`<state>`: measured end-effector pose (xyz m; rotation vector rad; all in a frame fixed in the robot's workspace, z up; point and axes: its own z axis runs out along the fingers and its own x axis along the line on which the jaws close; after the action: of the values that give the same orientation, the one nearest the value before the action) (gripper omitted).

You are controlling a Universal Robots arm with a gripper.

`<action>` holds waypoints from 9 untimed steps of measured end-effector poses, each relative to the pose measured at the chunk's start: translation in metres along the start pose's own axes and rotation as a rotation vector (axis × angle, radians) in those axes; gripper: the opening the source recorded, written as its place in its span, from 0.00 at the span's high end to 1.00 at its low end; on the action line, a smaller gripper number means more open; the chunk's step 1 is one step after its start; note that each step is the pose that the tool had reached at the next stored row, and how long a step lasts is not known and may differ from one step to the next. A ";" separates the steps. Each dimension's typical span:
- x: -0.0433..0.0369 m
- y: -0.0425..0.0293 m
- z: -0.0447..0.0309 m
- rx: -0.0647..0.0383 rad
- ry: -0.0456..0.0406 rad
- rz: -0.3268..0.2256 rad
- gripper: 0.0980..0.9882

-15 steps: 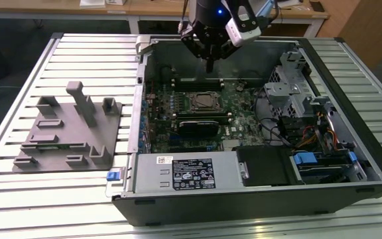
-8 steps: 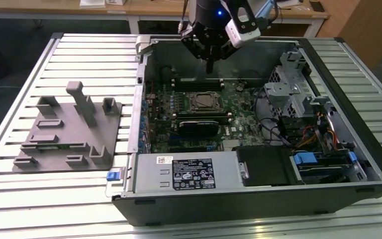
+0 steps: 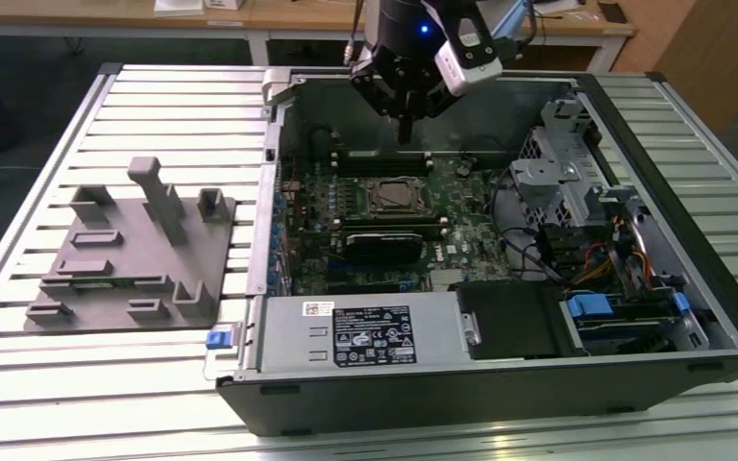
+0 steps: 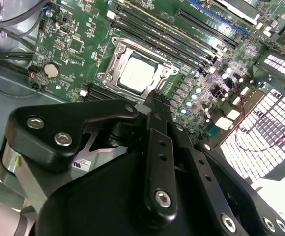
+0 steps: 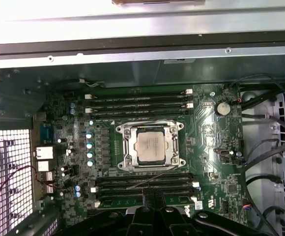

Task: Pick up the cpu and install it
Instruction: 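Install the second cpu locking lever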

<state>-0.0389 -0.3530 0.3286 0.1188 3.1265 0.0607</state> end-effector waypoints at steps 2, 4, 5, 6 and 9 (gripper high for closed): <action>-0.0001 0.0000 0.0009 0.000 0.0000 0.000 0.99; -0.0002 -0.0001 0.0014 0.000 0.0001 0.000 0.99; -0.0002 -0.0009 0.0032 0.000 0.0000 0.000 0.99; -0.0002 -0.0009 0.0039 0.000 0.0000 0.000 0.99; -0.0002 -0.0010 0.0041 0.000 0.0000 0.000 0.99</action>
<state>-0.0387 -0.3538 0.3245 0.1189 3.1265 0.0605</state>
